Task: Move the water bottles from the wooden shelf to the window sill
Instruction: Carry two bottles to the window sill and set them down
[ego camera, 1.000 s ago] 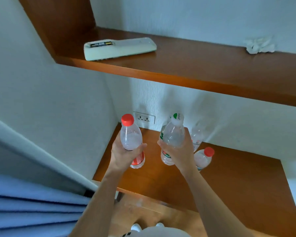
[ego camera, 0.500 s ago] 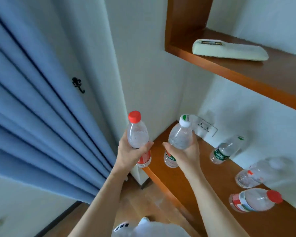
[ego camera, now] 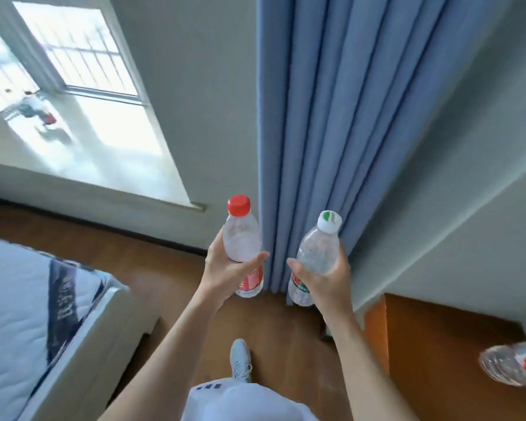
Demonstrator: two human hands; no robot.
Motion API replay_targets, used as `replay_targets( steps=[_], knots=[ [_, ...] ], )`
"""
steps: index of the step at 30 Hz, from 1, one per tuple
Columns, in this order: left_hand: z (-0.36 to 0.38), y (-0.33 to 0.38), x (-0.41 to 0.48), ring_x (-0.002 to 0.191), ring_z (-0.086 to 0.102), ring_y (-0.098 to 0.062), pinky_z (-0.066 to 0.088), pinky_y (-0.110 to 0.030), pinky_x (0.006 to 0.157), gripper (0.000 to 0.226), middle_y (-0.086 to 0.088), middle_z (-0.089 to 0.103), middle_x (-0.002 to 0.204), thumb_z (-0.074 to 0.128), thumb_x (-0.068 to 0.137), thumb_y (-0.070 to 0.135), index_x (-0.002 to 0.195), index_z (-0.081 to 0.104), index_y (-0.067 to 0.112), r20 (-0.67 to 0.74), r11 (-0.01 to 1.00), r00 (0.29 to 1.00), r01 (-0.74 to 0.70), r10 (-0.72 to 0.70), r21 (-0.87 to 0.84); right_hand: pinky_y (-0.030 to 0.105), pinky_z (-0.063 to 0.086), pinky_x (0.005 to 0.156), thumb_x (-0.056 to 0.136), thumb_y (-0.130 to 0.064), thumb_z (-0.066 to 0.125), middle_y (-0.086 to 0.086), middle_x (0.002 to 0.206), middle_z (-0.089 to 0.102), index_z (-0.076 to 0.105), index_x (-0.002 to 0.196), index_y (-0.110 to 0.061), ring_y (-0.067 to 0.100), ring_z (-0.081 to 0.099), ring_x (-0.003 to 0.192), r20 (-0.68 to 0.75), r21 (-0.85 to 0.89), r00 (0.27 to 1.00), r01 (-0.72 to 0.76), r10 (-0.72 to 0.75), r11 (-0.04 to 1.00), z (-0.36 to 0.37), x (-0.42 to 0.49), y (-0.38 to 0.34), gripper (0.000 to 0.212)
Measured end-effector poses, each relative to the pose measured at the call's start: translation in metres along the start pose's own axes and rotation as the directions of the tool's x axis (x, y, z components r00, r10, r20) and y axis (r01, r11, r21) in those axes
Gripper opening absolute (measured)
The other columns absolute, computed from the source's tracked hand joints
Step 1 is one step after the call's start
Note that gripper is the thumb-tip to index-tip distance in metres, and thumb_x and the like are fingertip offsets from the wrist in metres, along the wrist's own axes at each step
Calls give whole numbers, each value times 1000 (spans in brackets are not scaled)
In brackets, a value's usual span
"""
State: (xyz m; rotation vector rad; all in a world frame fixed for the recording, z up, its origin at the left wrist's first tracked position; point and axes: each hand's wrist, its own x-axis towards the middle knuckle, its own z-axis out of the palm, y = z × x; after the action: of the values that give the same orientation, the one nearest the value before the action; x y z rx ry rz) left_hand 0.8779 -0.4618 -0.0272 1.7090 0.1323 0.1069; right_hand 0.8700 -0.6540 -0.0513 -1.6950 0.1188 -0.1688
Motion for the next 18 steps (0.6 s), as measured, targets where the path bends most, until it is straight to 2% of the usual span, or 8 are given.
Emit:
replay_targets(
  steps=[4, 8, 13, 15, 18],
  knots=[
    [-66, -8, -18, 99, 68, -16, 57, -43, 89, 57, 3, 71, 101, 86, 60, 40, 110, 62, 27, -220, 999, 975, 24, -13, 48, 25, 52, 87, 58, -44, 85, -5, 107, 69, 57, 108, -29, 11, 66, 102, 186, 21, 982, 30, -33, 999, 63, 4, -11, 59],
    [-117, -18, -31, 104, 67, -17, 57, -44, 90, 63, 5, 70, 106, 87, 61, 45, 116, 58, 33, -362, 997, 932, 51, -27, 59, 19, 50, 86, 63, -39, 86, -10, 104, 67, 57, 111, -25, 8, 65, 102, 346, 21, 935, 75, -78, 997, 117, 3, -17, 58],
    [-170, -28, -31, 102, 67, -9, 56, -23, 83, 67, 7, 69, 106, 85, 61, 48, 119, 57, 27, -481, 994, 877, 63, -14, 86, 13, 50, 78, 61, -47, 86, -7, 107, 66, 54, 113, -26, 6, 64, 100, 461, 7, 882, 105, -97, 994, 183, 7, -21, 64],
    [-192, -33, -26, 101, 65, -3, 52, -12, 76, 68, 10, 68, 106, 84, 61, 49, 119, 57, 28, -516, 992, 856, 69, -5, 105, 10, 49, 76, 62, -43, 88, -8, 106, 65, 54, 114, -25, 3, 63, 98, 498, -8, 862, 115, -96, 993, 210, 11, -21, 64],
    [-221, -45, -8, 101, 65, -2, 51, -9, 75, 71, 10, 68, 106, 81, 58, 53, 120, 57, 27, -565, 993, 825, 81, -16, 91, 5, 47, 73, 66, -31, 93, -9, 106, 64, 54, 116, -21, -4, 61, 97, 534, -26, 839, 141, -105, 990, 251, 25, -19, 64]
  ],
)
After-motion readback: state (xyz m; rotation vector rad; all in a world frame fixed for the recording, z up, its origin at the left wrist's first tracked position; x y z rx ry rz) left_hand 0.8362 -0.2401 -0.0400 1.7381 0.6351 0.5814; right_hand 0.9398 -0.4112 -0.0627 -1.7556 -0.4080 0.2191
